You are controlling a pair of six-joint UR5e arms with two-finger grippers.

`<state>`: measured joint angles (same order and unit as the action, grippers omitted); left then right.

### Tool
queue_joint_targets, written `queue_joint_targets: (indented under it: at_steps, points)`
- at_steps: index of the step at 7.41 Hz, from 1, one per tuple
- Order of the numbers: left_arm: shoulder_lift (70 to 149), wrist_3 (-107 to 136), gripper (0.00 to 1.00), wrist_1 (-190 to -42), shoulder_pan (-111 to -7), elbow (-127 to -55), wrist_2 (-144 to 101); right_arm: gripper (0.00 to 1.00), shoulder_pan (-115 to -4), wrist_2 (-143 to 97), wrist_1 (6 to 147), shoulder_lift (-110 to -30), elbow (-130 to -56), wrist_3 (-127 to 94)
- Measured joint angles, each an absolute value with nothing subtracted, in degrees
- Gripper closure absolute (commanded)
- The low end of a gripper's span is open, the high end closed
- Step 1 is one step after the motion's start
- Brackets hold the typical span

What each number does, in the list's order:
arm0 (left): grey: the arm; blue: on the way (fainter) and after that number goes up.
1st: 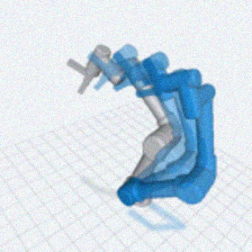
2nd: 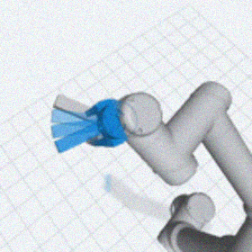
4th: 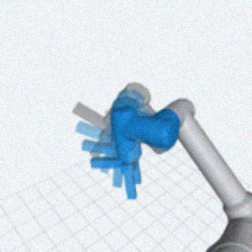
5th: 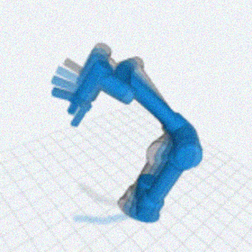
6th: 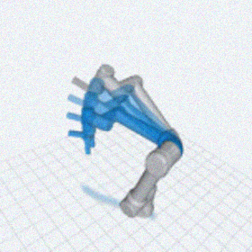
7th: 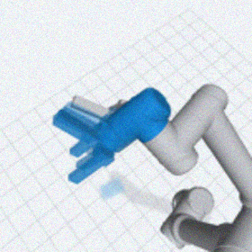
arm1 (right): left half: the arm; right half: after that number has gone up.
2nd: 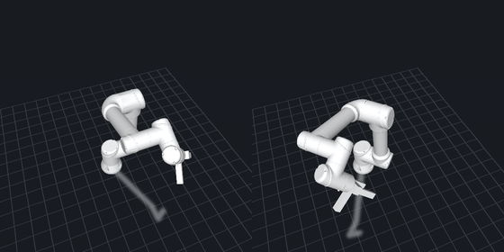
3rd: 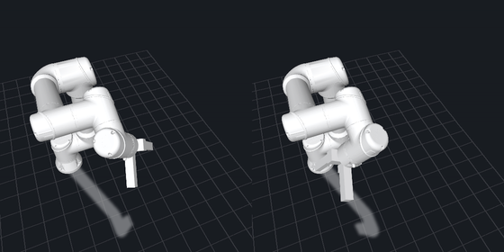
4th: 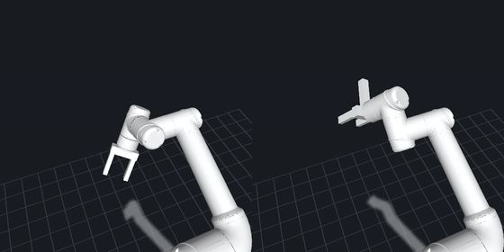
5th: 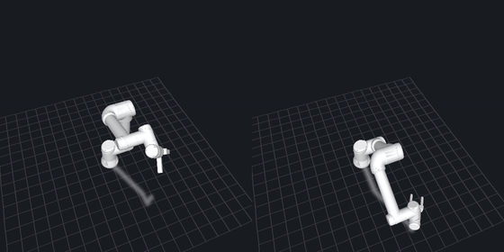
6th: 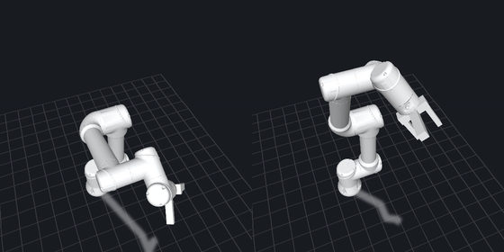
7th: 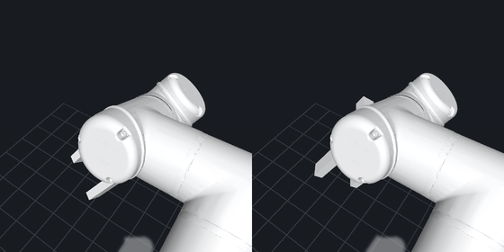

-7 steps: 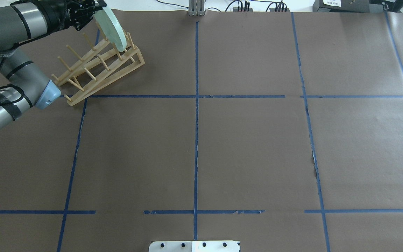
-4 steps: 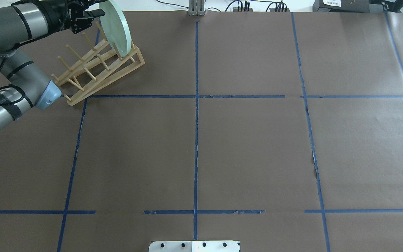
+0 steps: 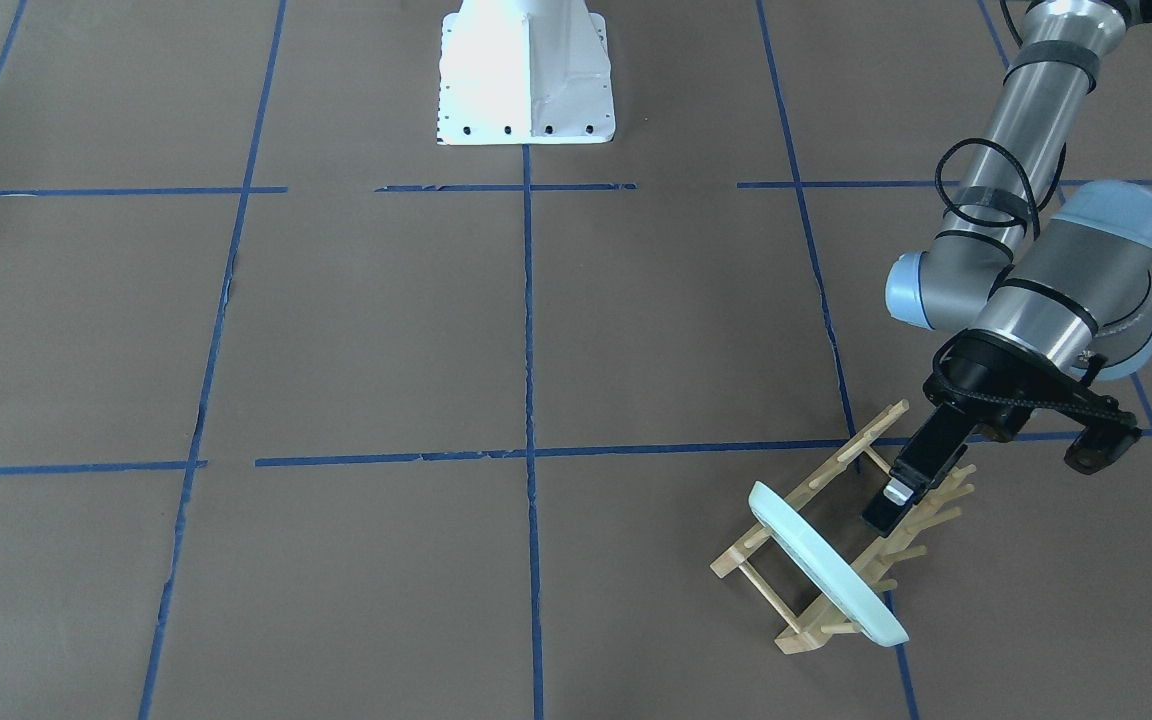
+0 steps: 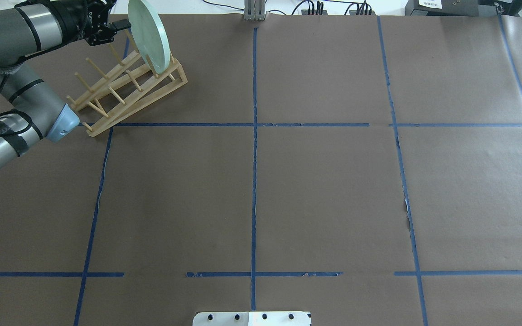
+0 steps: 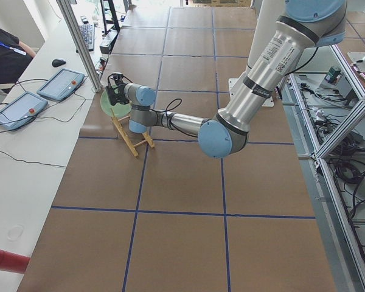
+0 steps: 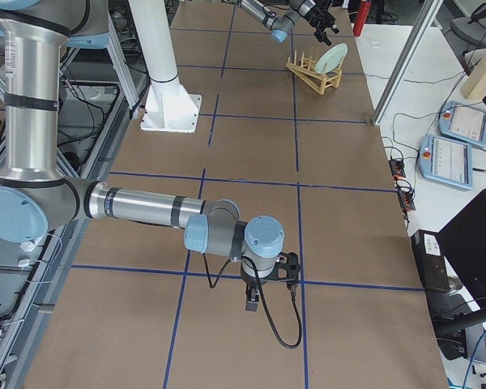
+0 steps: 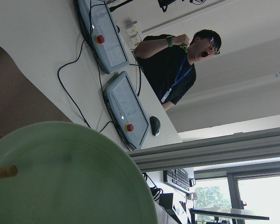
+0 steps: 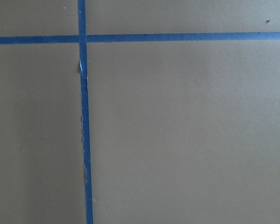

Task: Place plate on rack
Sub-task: 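Lower the upright plate into the rack slot with the left gripper, then open the left gripper and withdraw it from the plate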

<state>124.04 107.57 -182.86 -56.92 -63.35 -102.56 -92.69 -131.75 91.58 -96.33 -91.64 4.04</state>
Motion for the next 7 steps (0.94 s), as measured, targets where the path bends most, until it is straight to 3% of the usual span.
queue_joint_targets:
  at_steps: [3, 7]
  points:
    - [121.64, 99.95, 0.00, -178.29, -59.94, -68.30, -107.02, 0.00, -92.71, -131.75, 91.58, -96.33, -91.67, 4.04]
    - [113.68, 78.87, 0.00, -152.71, -67.21, -87.29, -117.86, 0.00, -92.67, -131.75, 91.58, -96.33, -91.67, 4.04]
